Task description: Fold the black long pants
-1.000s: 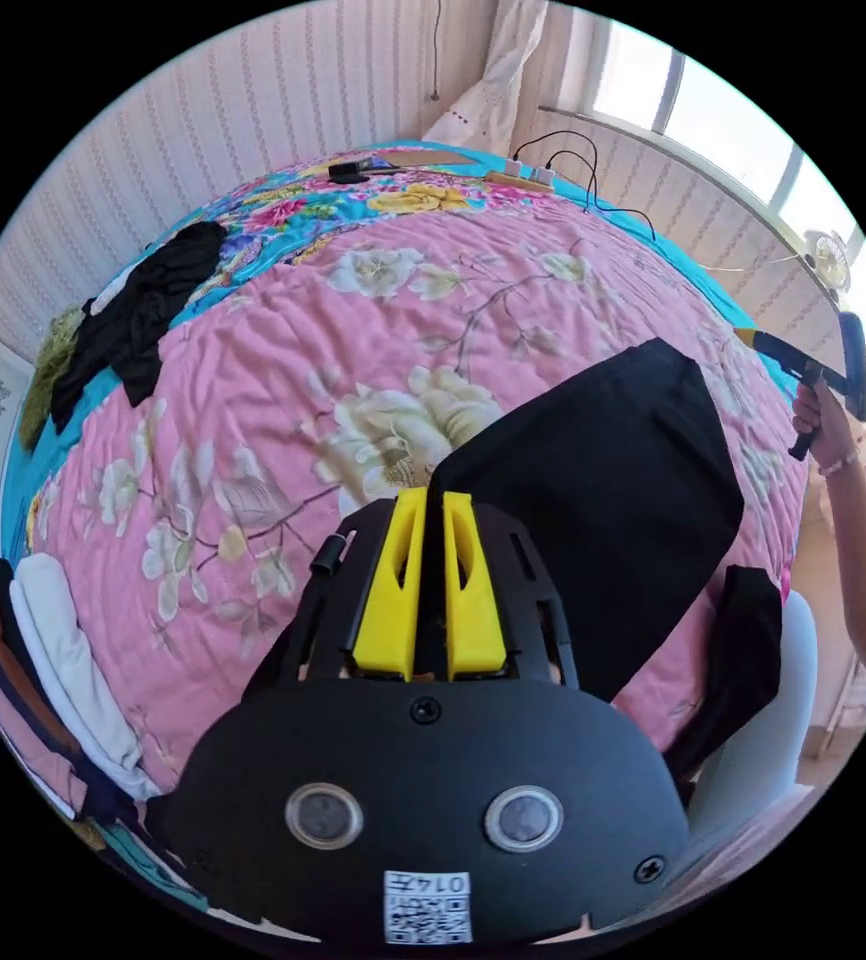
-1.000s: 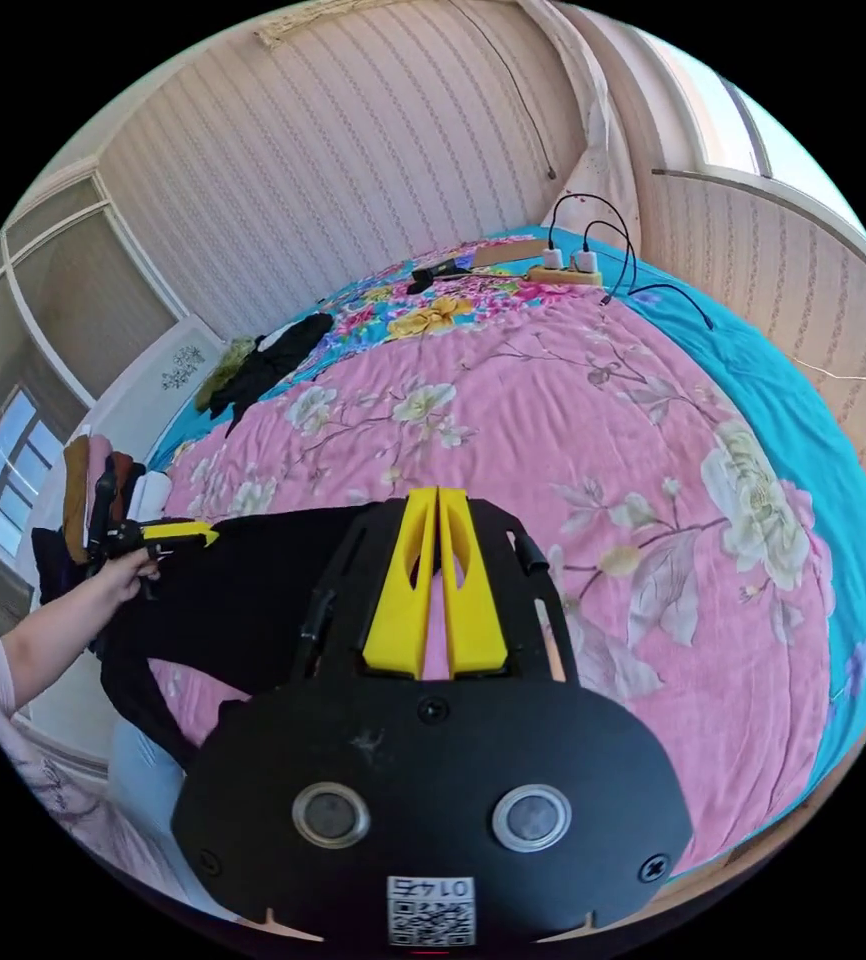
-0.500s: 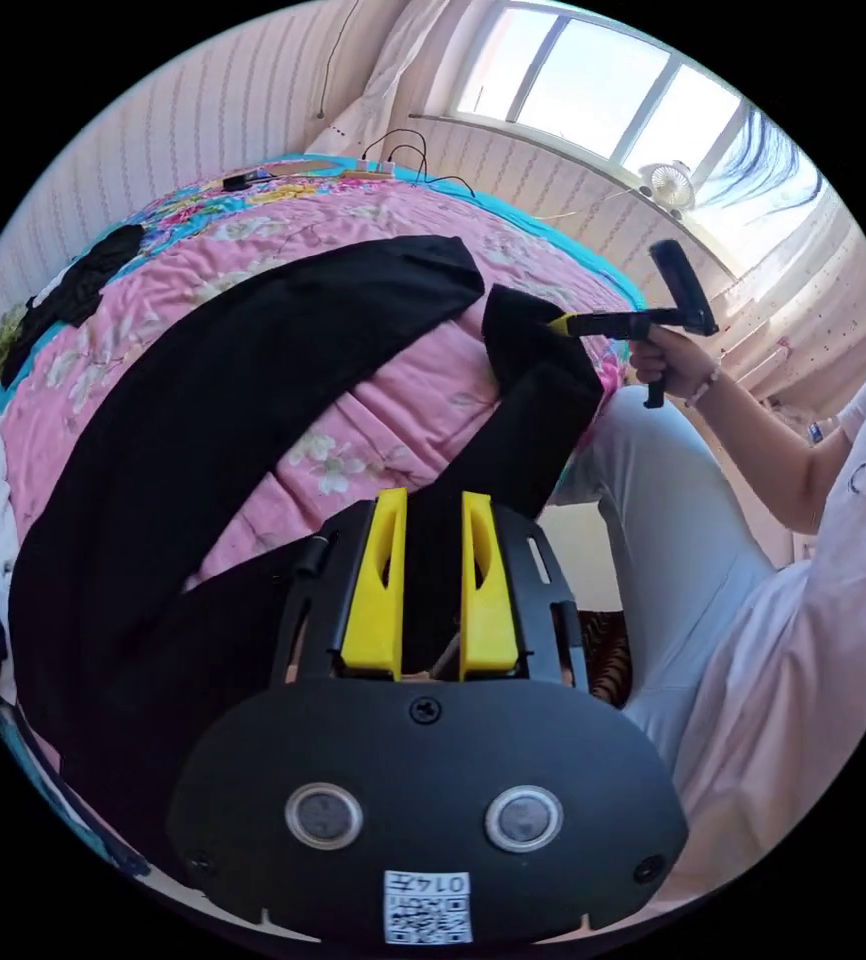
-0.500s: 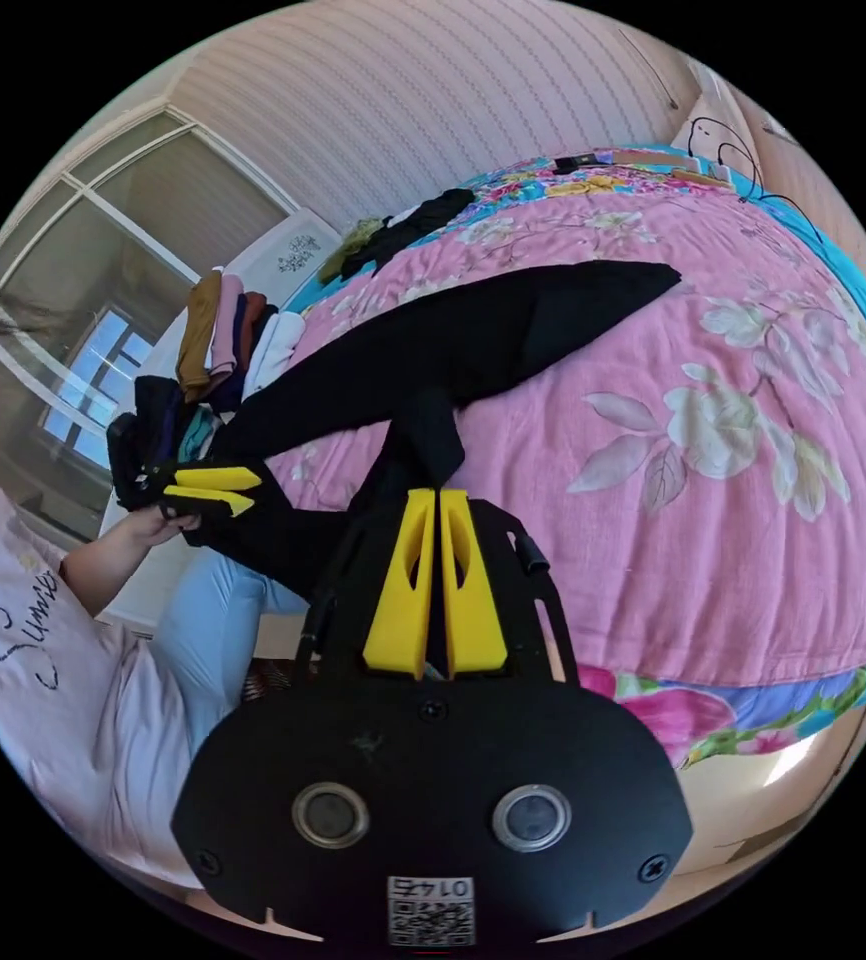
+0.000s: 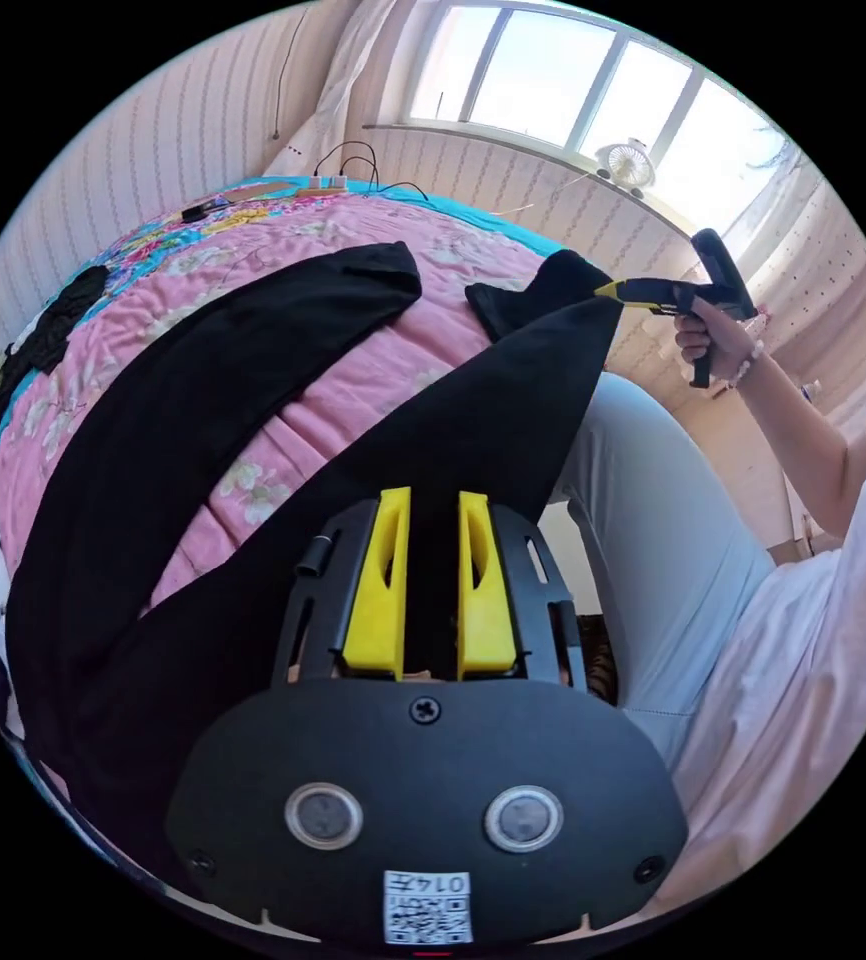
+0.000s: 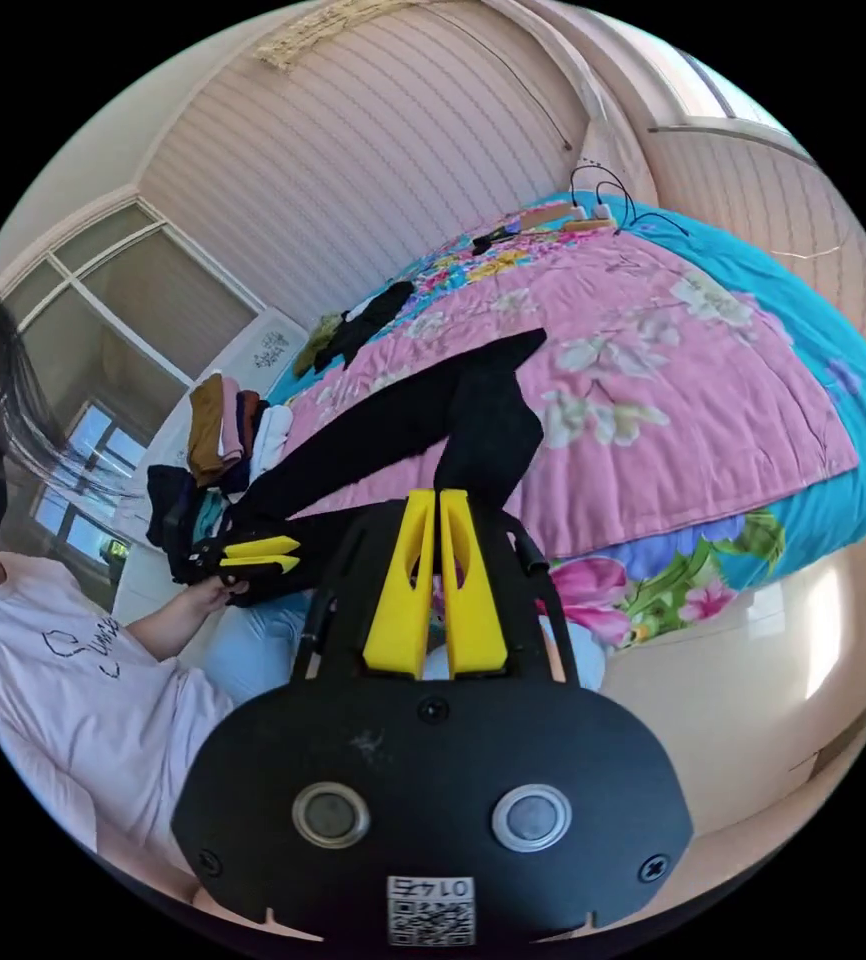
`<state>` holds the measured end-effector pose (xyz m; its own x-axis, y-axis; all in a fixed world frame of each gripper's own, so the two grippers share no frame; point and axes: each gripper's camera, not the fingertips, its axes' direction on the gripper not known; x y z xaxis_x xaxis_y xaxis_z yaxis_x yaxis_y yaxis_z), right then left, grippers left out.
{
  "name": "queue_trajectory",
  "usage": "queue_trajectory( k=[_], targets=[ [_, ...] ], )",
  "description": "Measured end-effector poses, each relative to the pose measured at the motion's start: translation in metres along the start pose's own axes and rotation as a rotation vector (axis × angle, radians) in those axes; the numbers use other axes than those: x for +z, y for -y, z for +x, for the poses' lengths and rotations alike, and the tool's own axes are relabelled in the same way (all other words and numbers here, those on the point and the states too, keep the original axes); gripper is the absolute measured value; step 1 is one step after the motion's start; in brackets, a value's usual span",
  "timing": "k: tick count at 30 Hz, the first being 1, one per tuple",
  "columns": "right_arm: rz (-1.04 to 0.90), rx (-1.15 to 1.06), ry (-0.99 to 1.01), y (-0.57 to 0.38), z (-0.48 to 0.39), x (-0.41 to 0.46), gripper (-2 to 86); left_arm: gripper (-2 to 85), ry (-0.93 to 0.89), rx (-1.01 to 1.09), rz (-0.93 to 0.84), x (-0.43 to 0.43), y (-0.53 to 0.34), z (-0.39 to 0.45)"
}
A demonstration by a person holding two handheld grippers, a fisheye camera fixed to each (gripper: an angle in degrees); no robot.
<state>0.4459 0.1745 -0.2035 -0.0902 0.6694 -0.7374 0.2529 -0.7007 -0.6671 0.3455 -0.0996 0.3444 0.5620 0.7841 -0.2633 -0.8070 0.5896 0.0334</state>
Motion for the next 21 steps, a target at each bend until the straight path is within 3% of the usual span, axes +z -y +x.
queue_trajectory(
  k=[4, 10, 15, 18, 21],
  targets=[
    [-0.208, 0.138, -0.172, -0.019, 0.012, 0.032, 3.3, 8.1, -0.027, 0.021, -0.03, 0.006, -0.002, 0.005],
    [-0.041, 0.081, -0.452, 0.013, -0.008, 0.013, 6.2, 8.2, 0.134, -0.015, -0.018, -0.015, 0.005, -0.022],
    [0.018, -0.111, -0.35, 0.062, -0.038, 0.045, 9.1, 8.2, 0.186, -0.032, -0.099, -0.008, 0.004, -0.041],
    [-0.139, -0.169, -0.357, 0.076, -0.038, 0.102, 8.2, 8.0, 0.184, -0.072, -0.132, 0.019, -0.004, -0.043],
    [-0.279, -0.174, -0.382, 0.076, -0.033, 0.134, 0.4, 4.7, 0.184, -0.07, -0.089, 0.019, -0.005, -0.041]
  ],
)
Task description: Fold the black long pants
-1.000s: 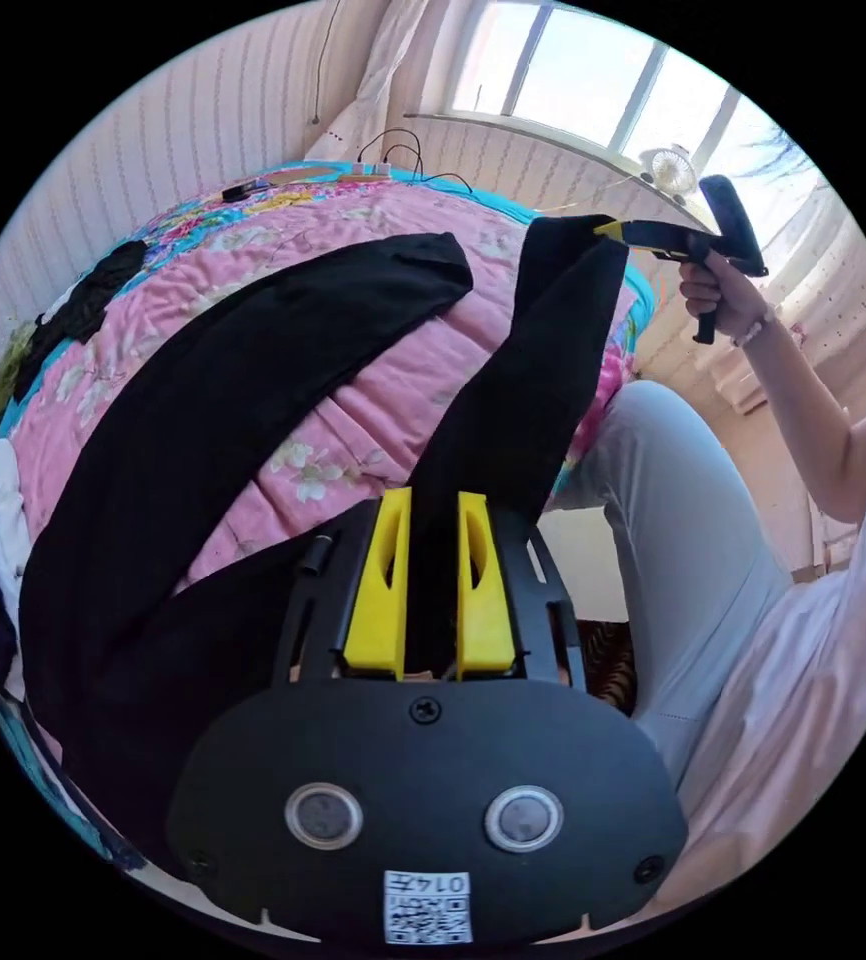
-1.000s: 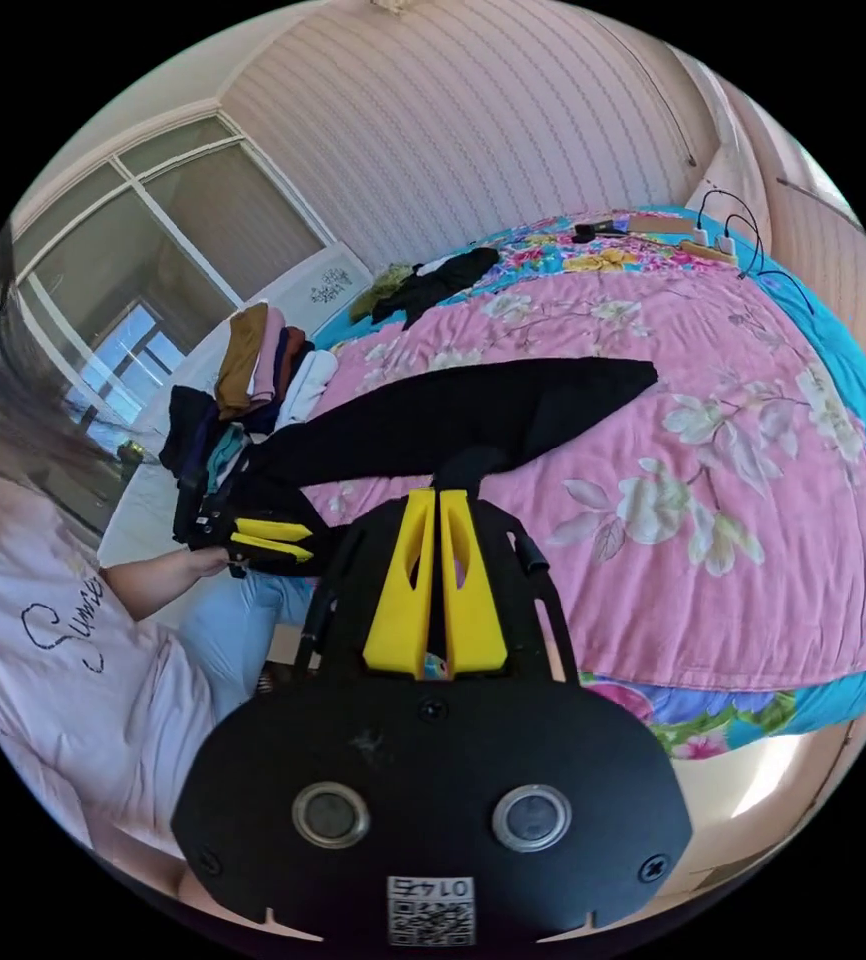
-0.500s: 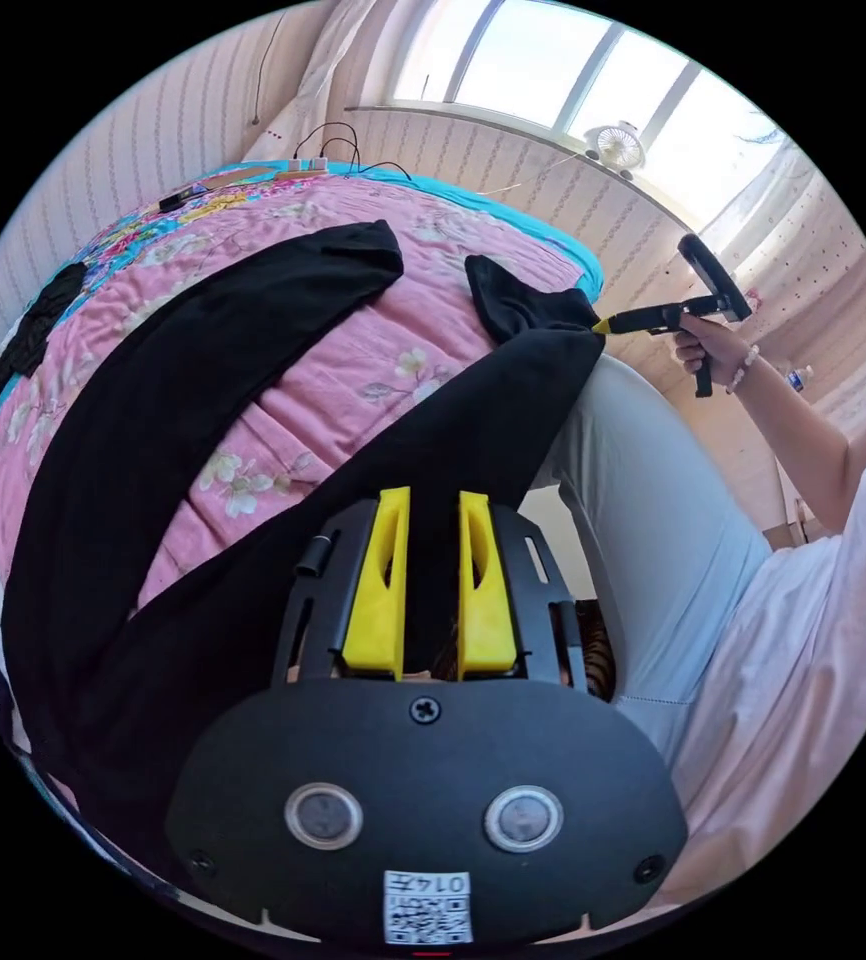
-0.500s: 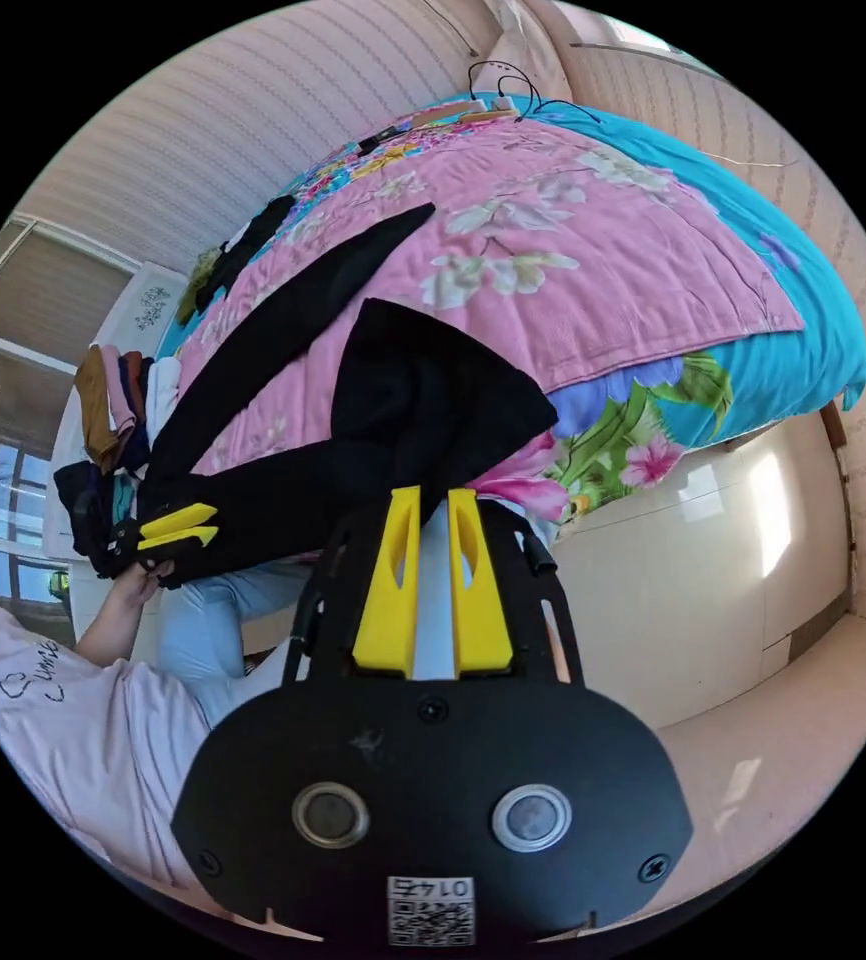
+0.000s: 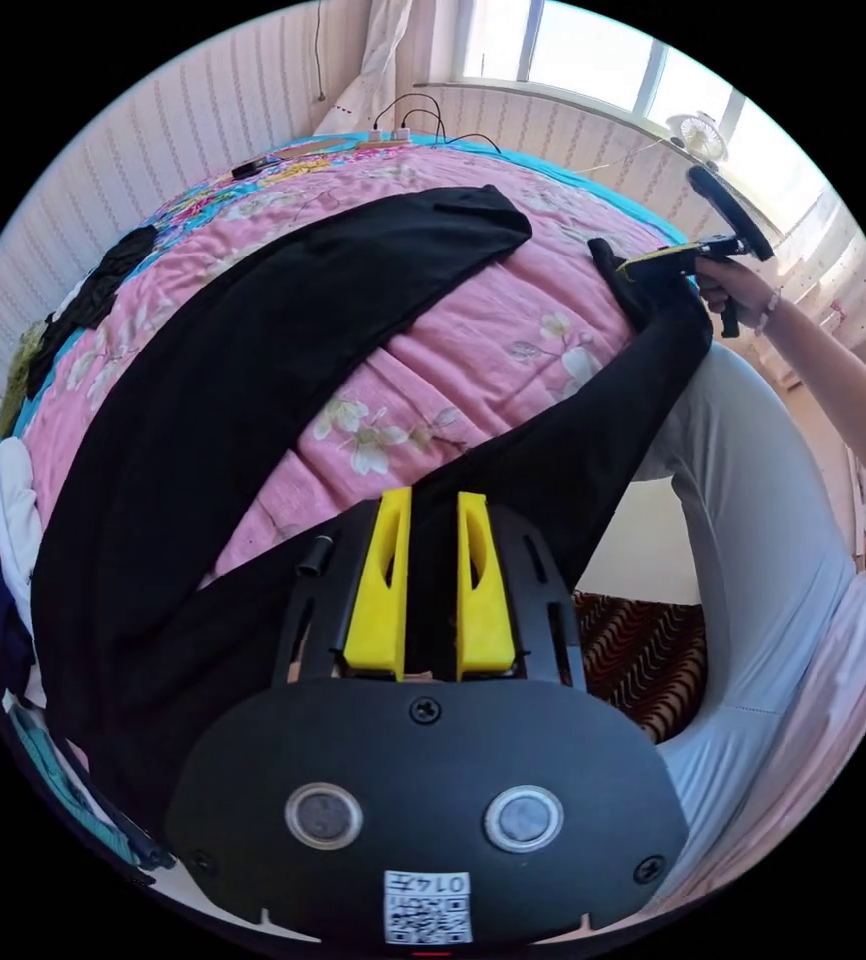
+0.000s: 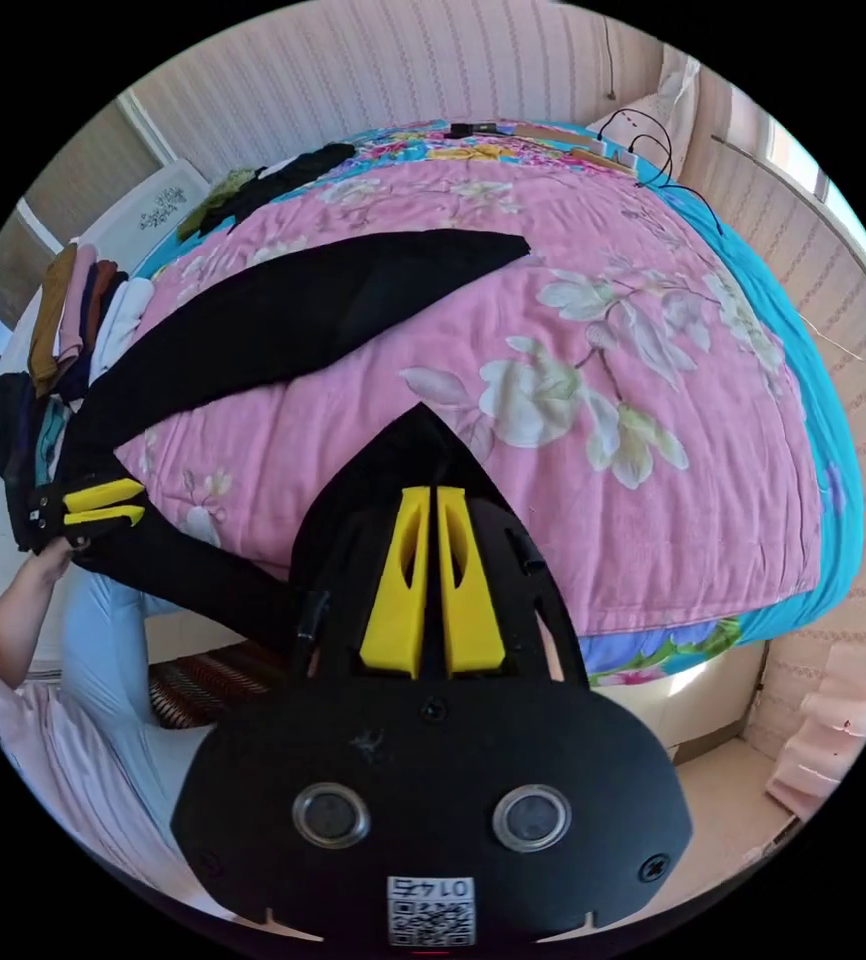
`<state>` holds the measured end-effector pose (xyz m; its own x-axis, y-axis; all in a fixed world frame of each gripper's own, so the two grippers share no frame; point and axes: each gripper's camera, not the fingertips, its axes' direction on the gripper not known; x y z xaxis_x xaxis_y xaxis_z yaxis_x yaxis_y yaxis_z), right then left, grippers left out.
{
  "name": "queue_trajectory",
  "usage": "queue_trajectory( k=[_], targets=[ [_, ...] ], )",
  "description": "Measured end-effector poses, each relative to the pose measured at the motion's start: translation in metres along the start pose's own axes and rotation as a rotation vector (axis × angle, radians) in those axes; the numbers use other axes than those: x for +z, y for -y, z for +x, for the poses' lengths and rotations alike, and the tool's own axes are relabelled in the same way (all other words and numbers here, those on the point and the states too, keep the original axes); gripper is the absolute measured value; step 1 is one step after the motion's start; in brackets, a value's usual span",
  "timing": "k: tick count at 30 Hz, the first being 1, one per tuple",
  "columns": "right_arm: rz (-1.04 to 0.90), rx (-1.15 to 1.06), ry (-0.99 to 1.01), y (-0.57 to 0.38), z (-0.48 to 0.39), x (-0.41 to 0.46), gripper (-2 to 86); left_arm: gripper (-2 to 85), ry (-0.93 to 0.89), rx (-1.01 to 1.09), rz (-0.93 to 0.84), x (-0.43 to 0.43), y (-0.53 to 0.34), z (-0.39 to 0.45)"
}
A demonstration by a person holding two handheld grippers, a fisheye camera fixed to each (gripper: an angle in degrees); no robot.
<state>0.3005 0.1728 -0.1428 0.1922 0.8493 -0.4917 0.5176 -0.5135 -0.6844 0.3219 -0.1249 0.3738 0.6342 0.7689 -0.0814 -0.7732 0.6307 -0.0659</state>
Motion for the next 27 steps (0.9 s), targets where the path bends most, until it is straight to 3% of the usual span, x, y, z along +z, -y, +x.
queue_trajectory(
  k=[4, 9, 11, 17, 20, 23, 27],
  targets=[
    [0.153, 0.045, -0.016, -0.006, 0.008, -0.044, -0.7, -0.3, -0.021, -0.005, 0.018, -0.011, 0.005, 0.0],
    [0.383, 0.193, 0.039, -0.016, 0.045, -0.105, -0.4, -0.9, -0.04, -0.075, 0.208, -0.052, 0.016, -0.008],
    [0.382, 0.216, 0.075, -0.008, 0.055, -0.106, -0.3, -1.0, -0.017, -0.092, 0.237, -0.053, 0.029, -0.013],
    [0.246, 0.308, -0.014, 0.031, 0.068, -0.05, 1.1, -0.8, -0.055, -0.189, 0.05, 0.001, 0.064, -0.03],
    [0.263, 0.36, -0.129, 0.038, 0.064, -0.052, 3.8, -0.8, -0.043, -0.153, 0.123, -0.023, 0.077, -0.029],
    [0.37, 0.314, -0.221, 0.042, 0.046, -0.073, 5.2, -0.8, -0.027, -0.076, 0.197, -0.052, 0.098, -0.032],
    [0.437, 0.109, -0.068, 0.077, 0.009, -0.084, 7.5, -0.5, 0.048, -0.016, 0.212, -0.061, 0.151, -0.041]
  ],
)
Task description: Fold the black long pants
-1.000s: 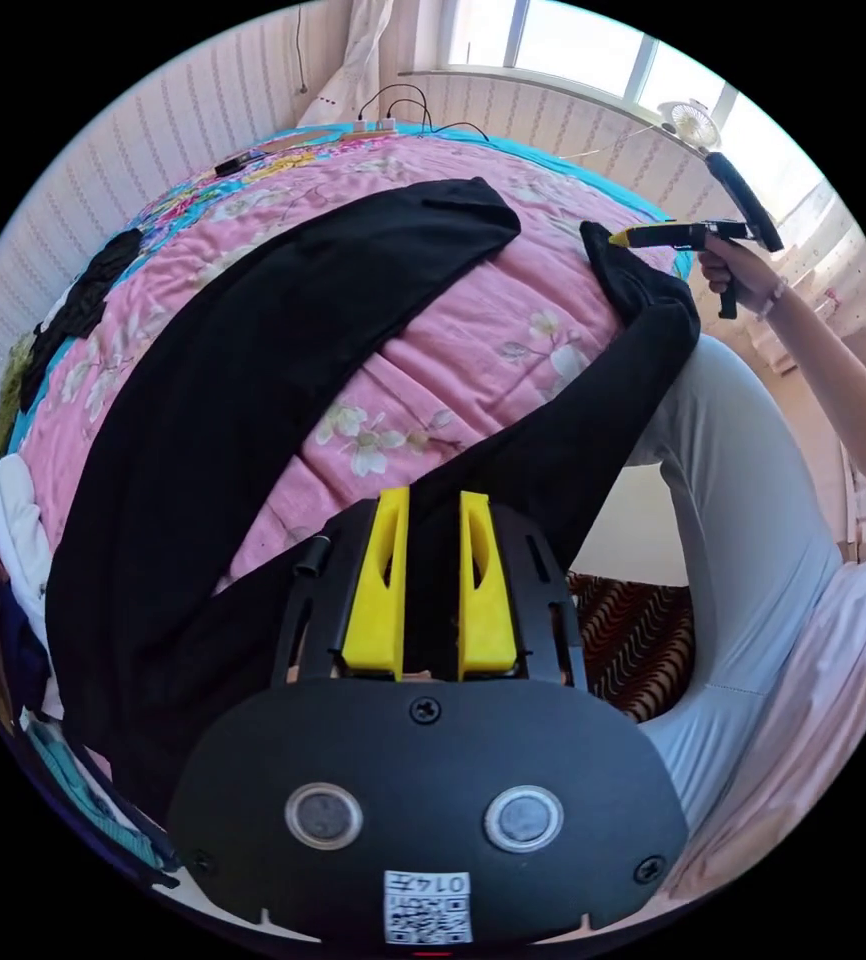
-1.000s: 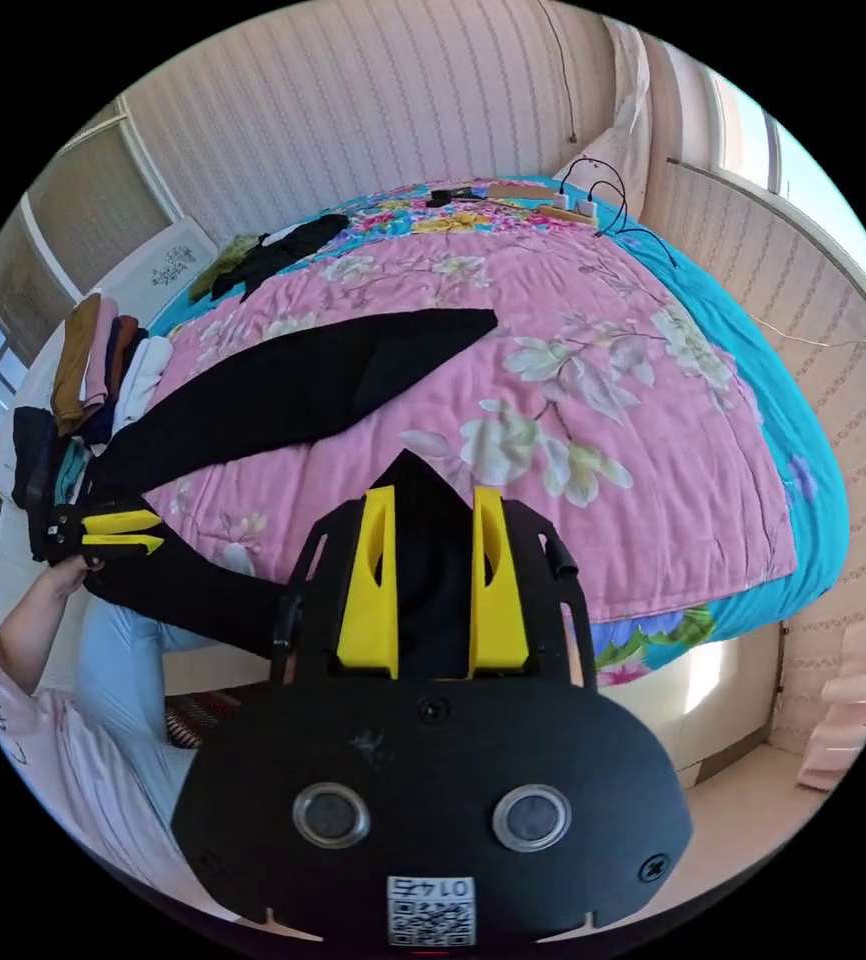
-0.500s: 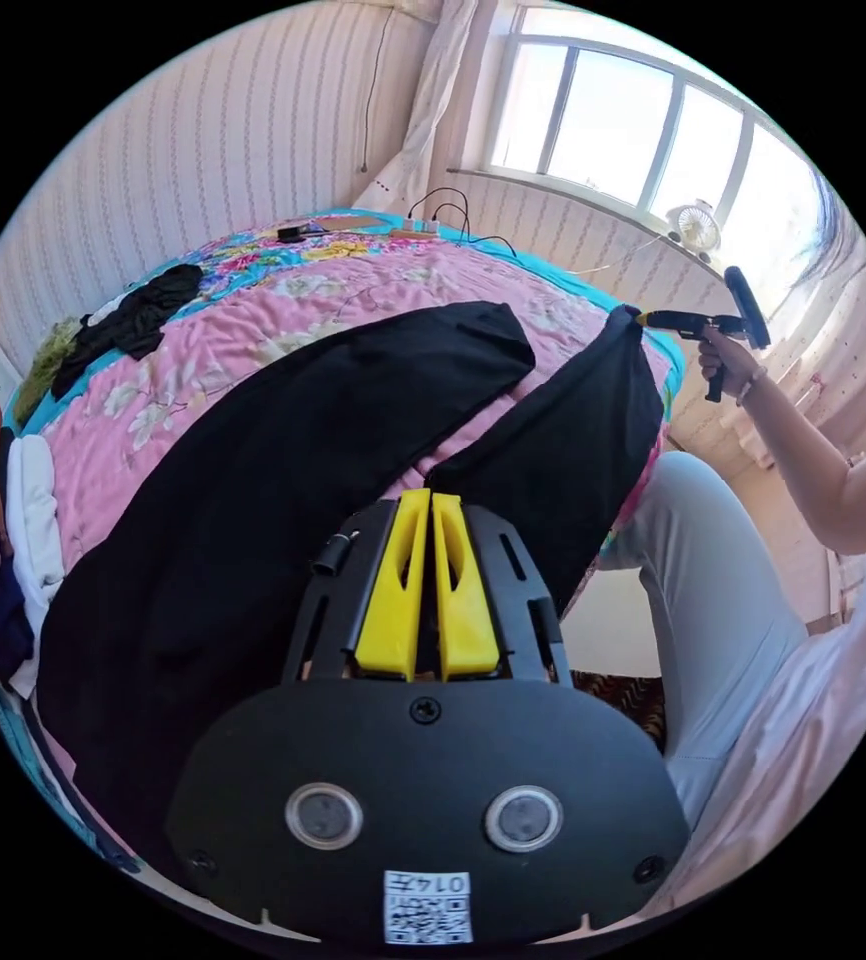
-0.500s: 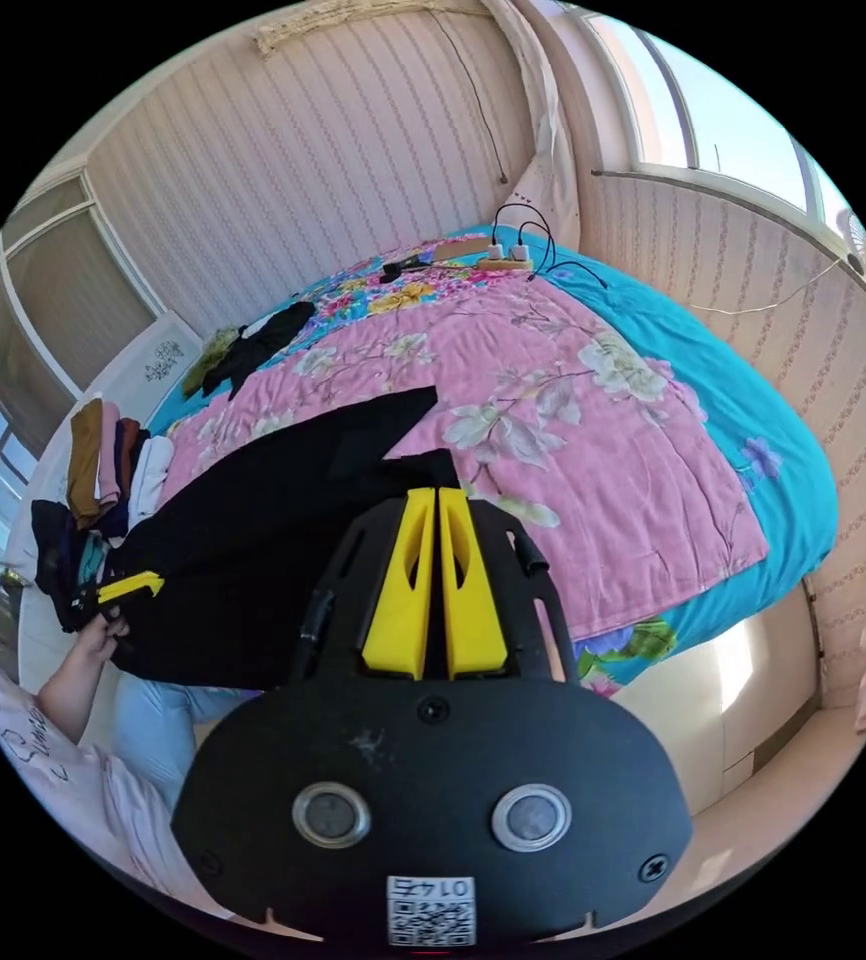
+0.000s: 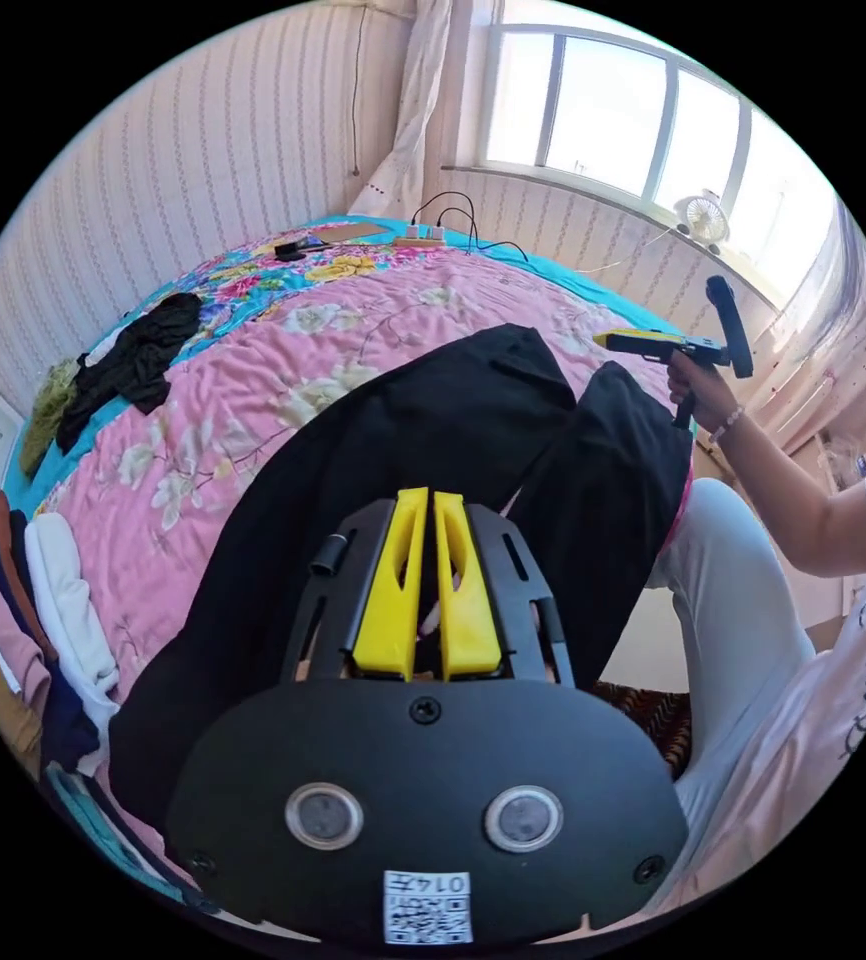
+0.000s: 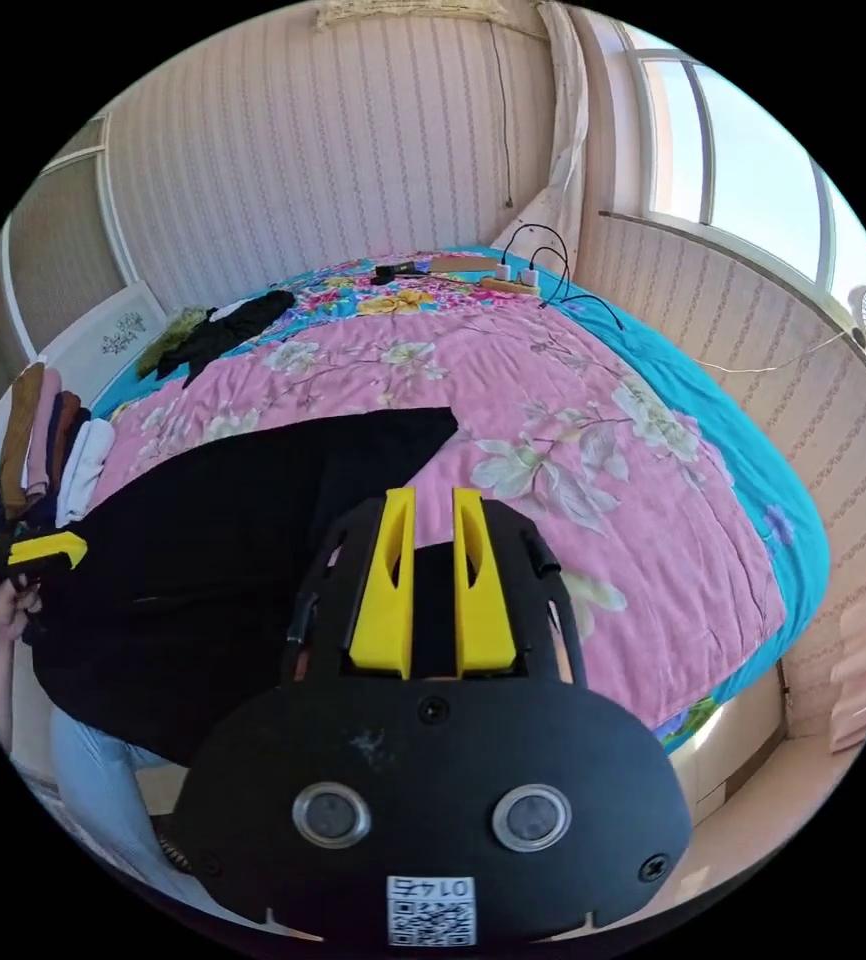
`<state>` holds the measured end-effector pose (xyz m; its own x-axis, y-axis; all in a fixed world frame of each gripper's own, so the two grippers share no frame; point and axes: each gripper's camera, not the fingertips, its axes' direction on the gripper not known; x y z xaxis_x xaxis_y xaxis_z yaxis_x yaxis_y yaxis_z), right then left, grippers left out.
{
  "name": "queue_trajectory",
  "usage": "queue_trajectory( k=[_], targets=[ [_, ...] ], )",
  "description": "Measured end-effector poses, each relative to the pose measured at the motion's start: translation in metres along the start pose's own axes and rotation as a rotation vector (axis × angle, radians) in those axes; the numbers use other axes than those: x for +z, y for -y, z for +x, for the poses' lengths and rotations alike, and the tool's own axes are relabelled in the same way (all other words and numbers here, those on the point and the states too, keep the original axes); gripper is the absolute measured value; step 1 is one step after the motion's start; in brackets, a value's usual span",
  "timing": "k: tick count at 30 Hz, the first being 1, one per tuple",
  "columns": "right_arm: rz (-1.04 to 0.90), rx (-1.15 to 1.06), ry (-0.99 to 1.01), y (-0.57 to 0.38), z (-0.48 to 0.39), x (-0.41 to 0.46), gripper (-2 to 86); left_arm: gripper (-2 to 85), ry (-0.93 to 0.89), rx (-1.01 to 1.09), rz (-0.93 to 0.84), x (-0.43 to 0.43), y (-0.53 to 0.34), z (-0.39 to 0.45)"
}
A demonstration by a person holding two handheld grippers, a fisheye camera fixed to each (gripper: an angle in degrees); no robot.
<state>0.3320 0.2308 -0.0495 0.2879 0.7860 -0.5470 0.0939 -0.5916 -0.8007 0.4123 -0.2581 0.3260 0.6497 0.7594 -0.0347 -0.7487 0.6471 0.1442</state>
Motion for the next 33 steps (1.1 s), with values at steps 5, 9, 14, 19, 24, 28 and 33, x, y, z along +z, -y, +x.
queue_trajectory(
  k=[5, 9, 14, 19, 24, 28, 33],
  targets=[
    [-0.086, -0.139, 0.118, 0.034, -0.03, 0.045, 13.6, 0.1, -0.091, 0.018, 0.005, 0.029, 0.071, 0.005],
    [-0.173, -0.198, 0.1, 0.033, -0.005, 0.064, 8.2, 0.3, -0.122, 0.11, -0.032, 0.062, 0.13, 0.03],
    [-0.015, -0.039, 0.165, 0.031, 0.081, 0.016, 1.4, 0.5, -0.119, 0.218, -0.07, 0.097, 0.196, 0.07],
    [-0.051, 0.254, 0.528, 0.022, 0.192, 0.016, 3.5, 1.1, -0.103, 0.32, -0.062, 0.137, 0.264, 0.114],
    [0.11, 0.304, 0.592, 0.018, 0.237, -0.016, 8.1, 4.3, -0.127, 0.278, -0.094, 0.201, 0.349, 0.132],
    [0.073, 0.277, 0.735, 0.026, 0.245, -0.012, 12.4, 8.0, -0.118, 0.234, -0.214, 0.277, 0.399, 0.147],
    [-0.095, 0.193, 0.555, 0.045, 0.225, 0.002, 2.8, 0.7, -0.09, 0.259, -0.266, 0.307, 0.426, 0.166]
  ],
)
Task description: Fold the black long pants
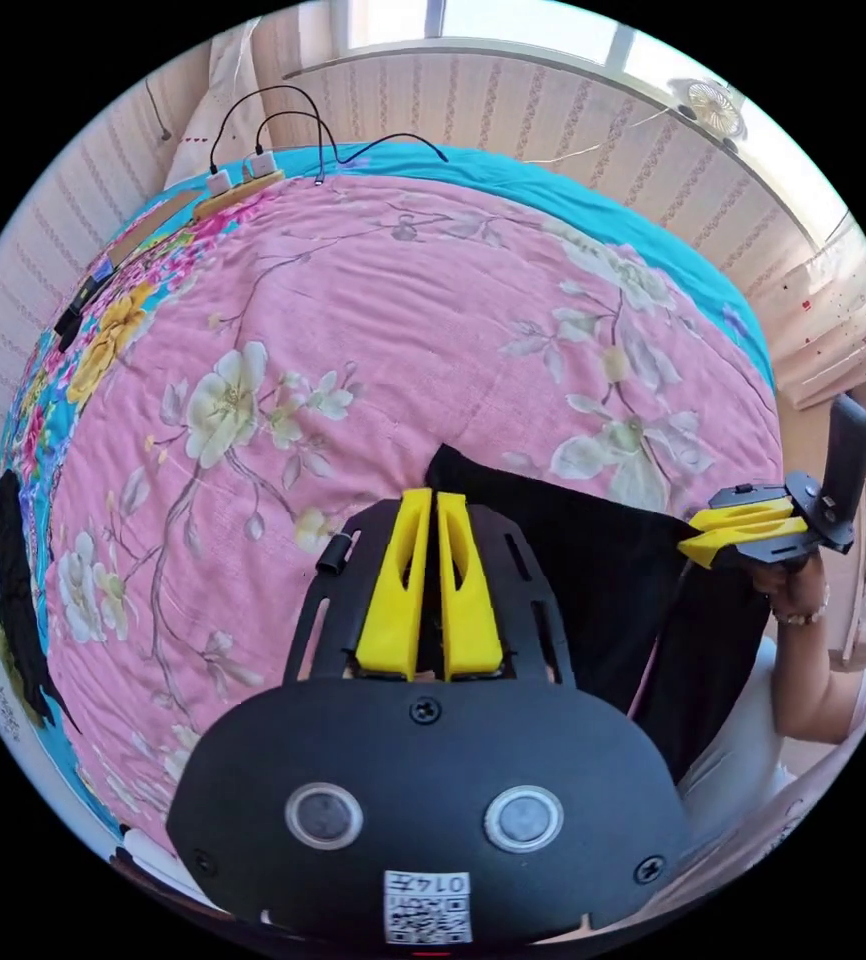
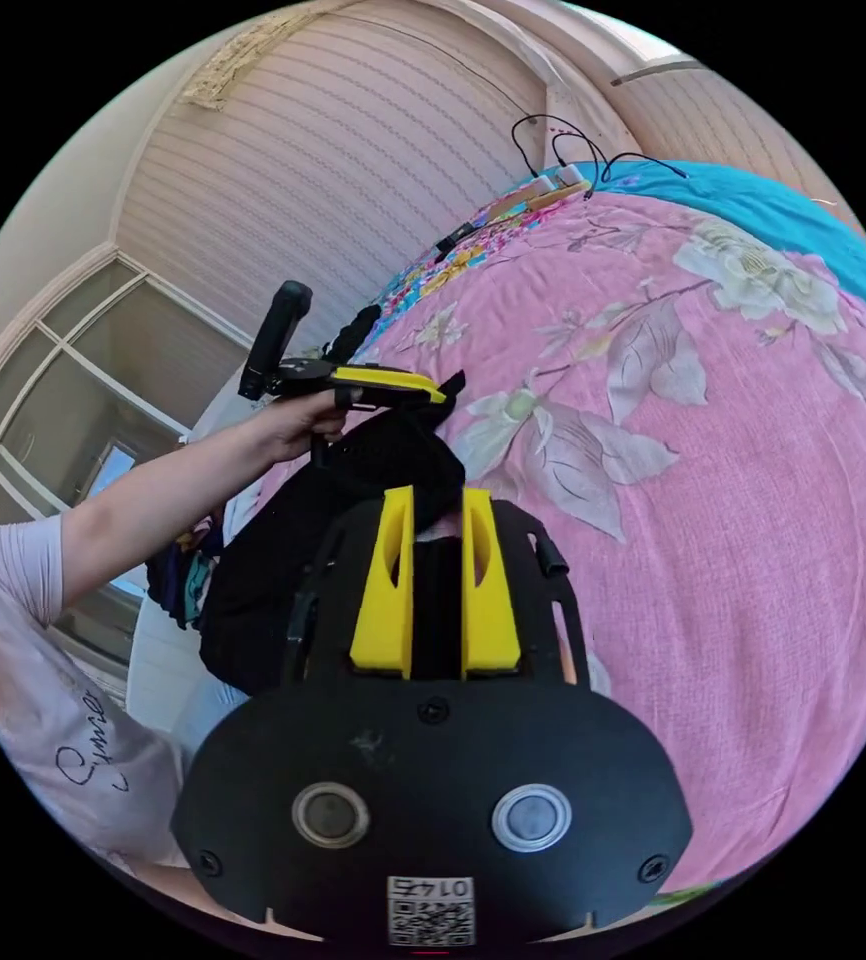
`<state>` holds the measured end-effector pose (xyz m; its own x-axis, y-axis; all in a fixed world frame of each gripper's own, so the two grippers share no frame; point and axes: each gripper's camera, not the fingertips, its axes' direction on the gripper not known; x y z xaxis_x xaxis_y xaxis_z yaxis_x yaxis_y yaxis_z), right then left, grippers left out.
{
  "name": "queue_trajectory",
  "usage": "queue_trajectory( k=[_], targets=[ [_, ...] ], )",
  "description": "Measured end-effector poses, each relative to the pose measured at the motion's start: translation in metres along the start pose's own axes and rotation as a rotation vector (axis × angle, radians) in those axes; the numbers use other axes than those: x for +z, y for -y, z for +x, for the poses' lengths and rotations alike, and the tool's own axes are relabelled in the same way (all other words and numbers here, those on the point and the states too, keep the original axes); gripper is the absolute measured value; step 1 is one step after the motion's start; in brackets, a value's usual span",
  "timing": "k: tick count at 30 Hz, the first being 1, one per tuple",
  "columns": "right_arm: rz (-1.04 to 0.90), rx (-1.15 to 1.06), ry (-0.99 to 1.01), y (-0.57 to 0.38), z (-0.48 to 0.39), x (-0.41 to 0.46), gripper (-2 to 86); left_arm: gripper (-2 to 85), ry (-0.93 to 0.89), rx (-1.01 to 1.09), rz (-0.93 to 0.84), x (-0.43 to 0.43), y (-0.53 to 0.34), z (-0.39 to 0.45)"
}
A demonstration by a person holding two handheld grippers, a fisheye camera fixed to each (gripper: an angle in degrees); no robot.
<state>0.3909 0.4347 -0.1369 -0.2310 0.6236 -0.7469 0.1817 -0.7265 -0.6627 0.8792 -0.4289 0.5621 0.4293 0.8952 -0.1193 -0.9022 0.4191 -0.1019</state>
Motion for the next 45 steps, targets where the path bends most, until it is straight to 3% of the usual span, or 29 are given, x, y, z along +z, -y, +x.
queue_trajectory(
  k=[3, 8, 12, 19, 22, 25, 30, 35, 40, 45],
  targets=[
    [0.019, -0.044, -0.061, 0.004, -0.011, -0.005, 1.4, -0.4, 0.089, 0.016, 0.082, -0.018, 0.014, 0.0],
    [0.074, -0.086, -0.153, 0.009, -0.023, -0.007, 0.7, -0.8, 0.082, -0.004, 0.101, -0.019, 0.054, -0.003],
    [0.007, -0.109, -0.284, 0.016, -0.03, 0.007, 0.6, -0.6, 0.1, -0.036, 0.013, 0.029, 0.069, 0.002],
    [-0.072, -0.119, -0.374, 0.021, -0.034, 0.024, 1.5, 0.3, 0.059, -0.12, 0.077, 0.012, 0.077, -0.019],
    [-0.07, -0.122, -0.375, 0.021, -0.036, 0.019, 3.2, 0.5, 0.087, -0.149, 0.188, -0.03, 0.067, -0.028],
    [-0.03, -0.135, -0.385, 0.017, -0.033, -0.006, 4.8, 0.8, -0.004, -0.057, 0.238, -0.063, 0.048, -0.01],
    [-0.017, -0.108, -0.261, 0.0, -0.014, -0.049, 5.6, 3.4, -0.192, 0.154, 0.172, -0.045, 0.01, 0.074],
    [-0.275, -0.149, -0.242, -0.026, -0.007, -0.043, 7.9, 6.7, -0.28, 0.202, 0.113, 0.001, 0.022, 0.126],
    [-0.283, -0.215, -0.065, -0.042, -0.011, -0.03, 10.0, 6.8, -0.155, 0.291, -0.028, 0.042, 0.039, 0.151],
    [-0.384, -0.278, -0.121, -0.045, -0.02, 0.006, 3.6, -0.1, -0.203, 0.297, -0.013, 0.034, 0.042, 0.148]
  ],
)
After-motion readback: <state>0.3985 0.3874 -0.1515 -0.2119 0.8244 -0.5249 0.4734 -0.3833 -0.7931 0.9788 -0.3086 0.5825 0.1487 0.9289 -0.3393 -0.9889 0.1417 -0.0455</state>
